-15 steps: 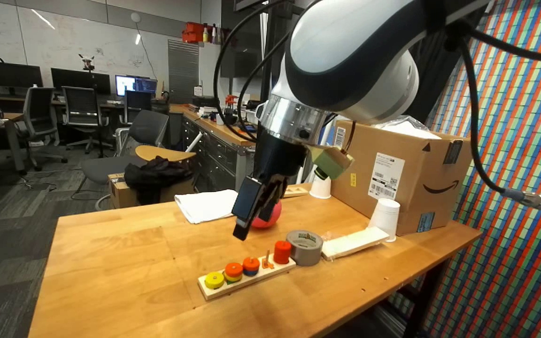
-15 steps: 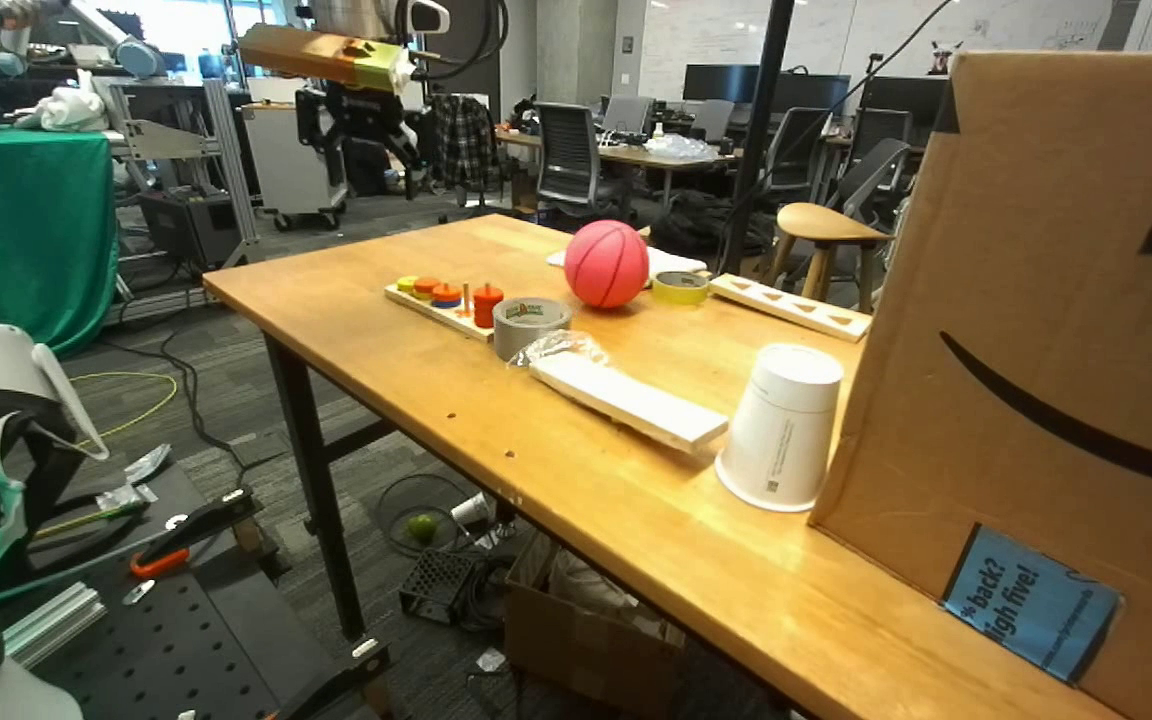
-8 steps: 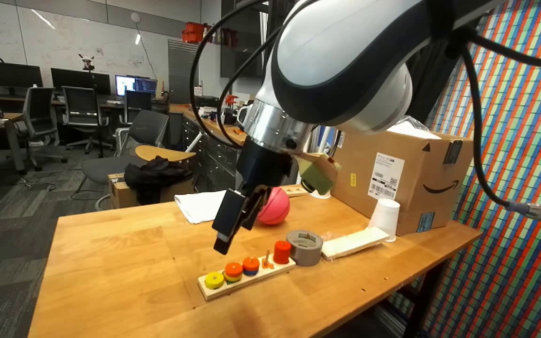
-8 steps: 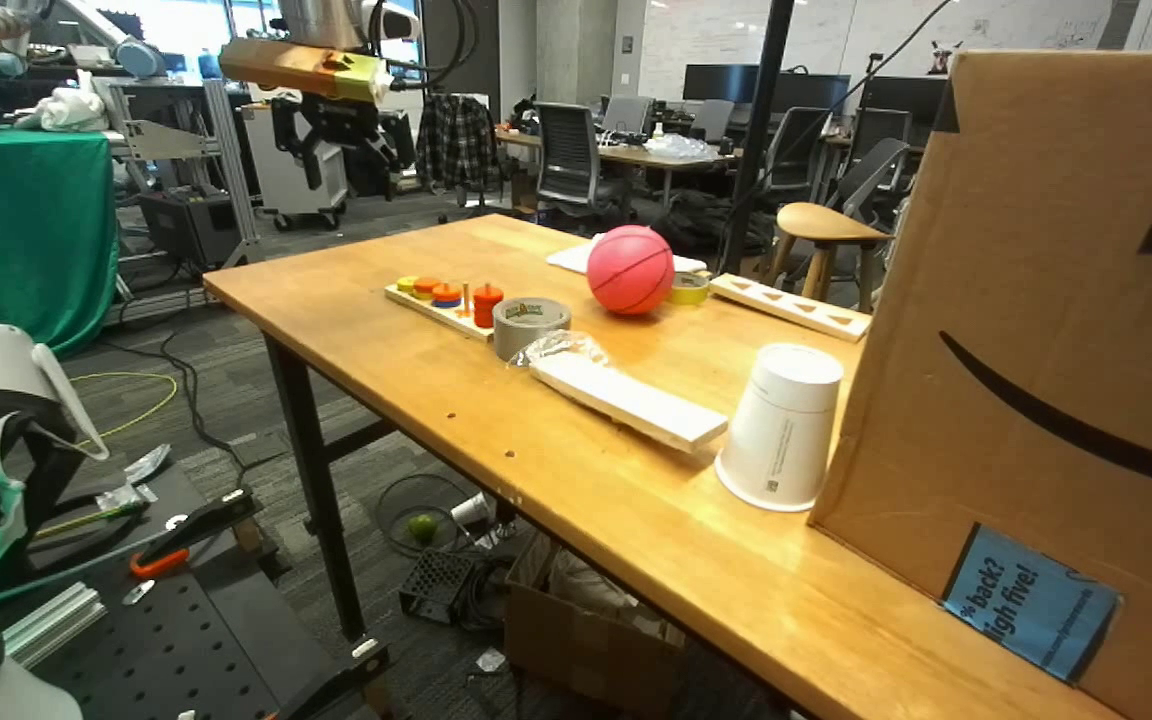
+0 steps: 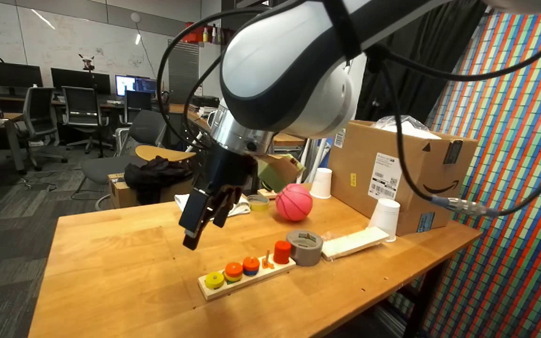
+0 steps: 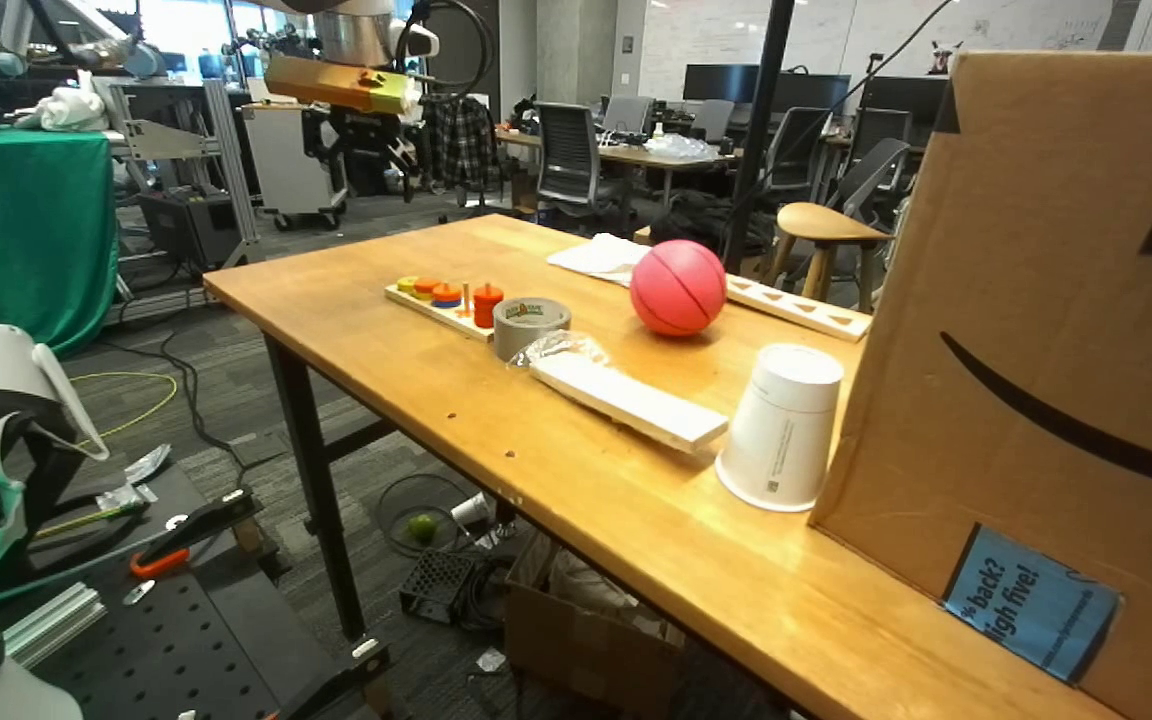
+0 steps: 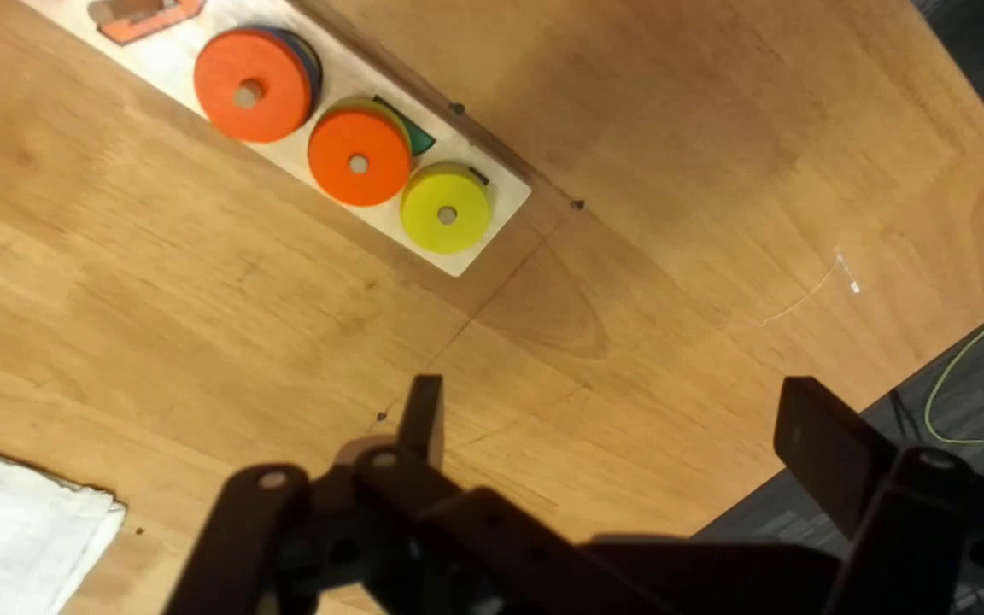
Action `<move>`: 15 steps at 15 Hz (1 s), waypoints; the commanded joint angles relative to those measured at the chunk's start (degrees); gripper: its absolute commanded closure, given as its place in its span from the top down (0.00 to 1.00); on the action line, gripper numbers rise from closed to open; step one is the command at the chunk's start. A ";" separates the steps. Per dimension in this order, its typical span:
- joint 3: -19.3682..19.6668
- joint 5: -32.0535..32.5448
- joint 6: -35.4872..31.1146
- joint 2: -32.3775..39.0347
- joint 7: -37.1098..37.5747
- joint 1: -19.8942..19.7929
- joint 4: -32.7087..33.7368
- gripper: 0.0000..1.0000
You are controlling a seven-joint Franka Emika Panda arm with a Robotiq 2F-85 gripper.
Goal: Move the basketball to the right
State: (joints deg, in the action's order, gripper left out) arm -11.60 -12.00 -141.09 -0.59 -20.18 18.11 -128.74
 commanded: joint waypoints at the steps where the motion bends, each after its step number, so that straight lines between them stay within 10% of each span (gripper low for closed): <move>1: -0.37 3.13 1.61 7.70 1.38 -2.47 9.21 1.00; 15: 4.58 10.03 4.04 12.75 9.48 -10.99 12.79 1.00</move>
State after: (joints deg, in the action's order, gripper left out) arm -7.57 -3.42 -137.67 12.93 -12.92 7.99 -116.41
